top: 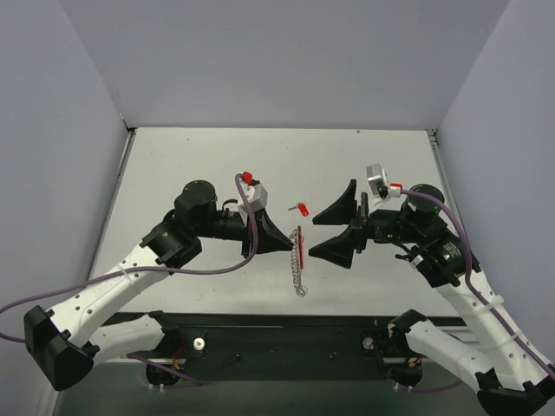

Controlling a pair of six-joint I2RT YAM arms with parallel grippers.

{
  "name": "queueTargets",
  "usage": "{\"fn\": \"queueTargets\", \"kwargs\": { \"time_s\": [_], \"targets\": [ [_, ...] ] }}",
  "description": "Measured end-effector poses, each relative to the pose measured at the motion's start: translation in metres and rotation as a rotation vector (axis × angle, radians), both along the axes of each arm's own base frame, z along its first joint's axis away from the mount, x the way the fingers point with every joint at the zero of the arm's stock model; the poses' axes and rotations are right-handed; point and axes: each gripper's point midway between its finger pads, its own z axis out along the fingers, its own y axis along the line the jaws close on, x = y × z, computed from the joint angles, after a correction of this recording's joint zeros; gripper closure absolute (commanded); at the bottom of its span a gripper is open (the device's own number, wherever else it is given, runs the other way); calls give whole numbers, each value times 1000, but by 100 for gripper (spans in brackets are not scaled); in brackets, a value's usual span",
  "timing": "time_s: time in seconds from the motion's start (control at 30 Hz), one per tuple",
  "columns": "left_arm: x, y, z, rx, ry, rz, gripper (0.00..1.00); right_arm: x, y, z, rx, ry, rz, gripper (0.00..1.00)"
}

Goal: Put the keys on the keyring

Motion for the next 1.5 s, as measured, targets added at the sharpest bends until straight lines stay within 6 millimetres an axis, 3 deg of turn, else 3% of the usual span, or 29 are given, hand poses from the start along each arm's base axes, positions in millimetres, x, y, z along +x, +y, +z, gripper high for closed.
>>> {"fn": "queueTargets", "kwargs": {
  "time_s": [0.27,0.47,0.57,0.6,0.7,0.8,0.97,1.1,1.2,1.5],
  "targets": [
    [1,1,13,-107,-55,33,100,5,-2,3,11,1,-35,15],
    [-1,0,23,-184,-72,29,100,6,-1,5,20,-3,-35,27],
    [-5,0,32,-233,-82,10,100,7,0,3,22,3,-35,41],
    [-6,0,35,-249,-89,5,100,7,0,2,22,5,-35,52],
    [-11,1,47,-291,-105,-22,100,10,2,-1,22,18,-37,67],
    [-15,1,54,-320,-117,-50,100,12,4,-1,26,28,-38,71],
    [-17,-2,51,-318,-99,-80,100,14,6,1,47,30,-39,68],
    [-16,-3,49,-312,-92,-84,100,14,6,3,58,31,-39,48],
    [-15,-3,47,-303,-95,-79,100,14,4,3,63,31,-45,40],
    [-4,-1,35,-235,-109,0,100,13,-4,11,80,-2,-76,40]
  ]
}}
